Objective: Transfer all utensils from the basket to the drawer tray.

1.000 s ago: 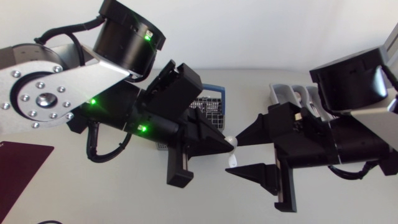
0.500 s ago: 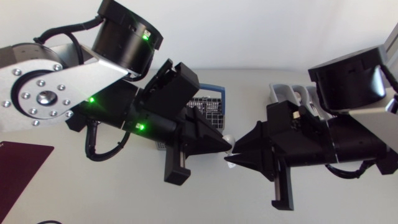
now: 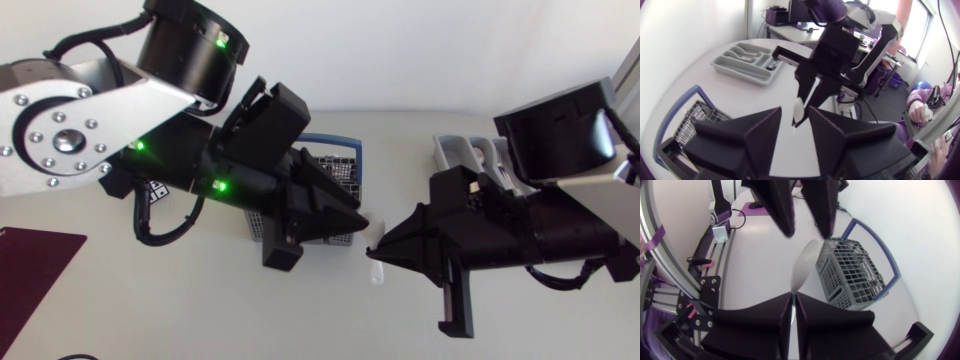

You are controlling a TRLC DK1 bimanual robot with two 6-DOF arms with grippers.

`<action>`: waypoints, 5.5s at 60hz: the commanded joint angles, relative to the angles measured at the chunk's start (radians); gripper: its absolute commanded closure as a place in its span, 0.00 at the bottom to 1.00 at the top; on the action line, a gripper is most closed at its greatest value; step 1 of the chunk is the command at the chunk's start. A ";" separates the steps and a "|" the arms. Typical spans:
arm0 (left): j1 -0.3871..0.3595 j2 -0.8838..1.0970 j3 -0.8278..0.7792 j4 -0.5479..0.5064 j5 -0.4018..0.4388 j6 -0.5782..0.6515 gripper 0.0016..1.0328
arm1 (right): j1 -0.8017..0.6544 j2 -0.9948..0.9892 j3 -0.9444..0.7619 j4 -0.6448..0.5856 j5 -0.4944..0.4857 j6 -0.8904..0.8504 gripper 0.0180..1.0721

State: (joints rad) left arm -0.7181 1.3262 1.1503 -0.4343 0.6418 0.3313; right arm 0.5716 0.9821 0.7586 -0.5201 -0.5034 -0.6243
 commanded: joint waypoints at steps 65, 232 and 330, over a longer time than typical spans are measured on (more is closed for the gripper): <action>0.213 0.093 0.054 -0.001 -0.553 -0.094 0.14 | -1.007 0.380 -0.102 0.436 0.444 -0.604 0.94; 0.485 -0.271 -0.485 0.195 -0.570 -0.113 0.05 | -0.424 -0.040 -0.163 0.190 0.204 0.235 0.04; 0.688 -1.111 -1.035 0.425 -0.625 -0.247 0.05 | -0.580 -0.926 -0.718 0.488 0.472 0.572 0.04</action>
State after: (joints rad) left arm -0.0399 0.2516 0.1555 -0.0242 0.0231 0.1223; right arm -0.0185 0.0933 0.0849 -0.0643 -0.0513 -0.1188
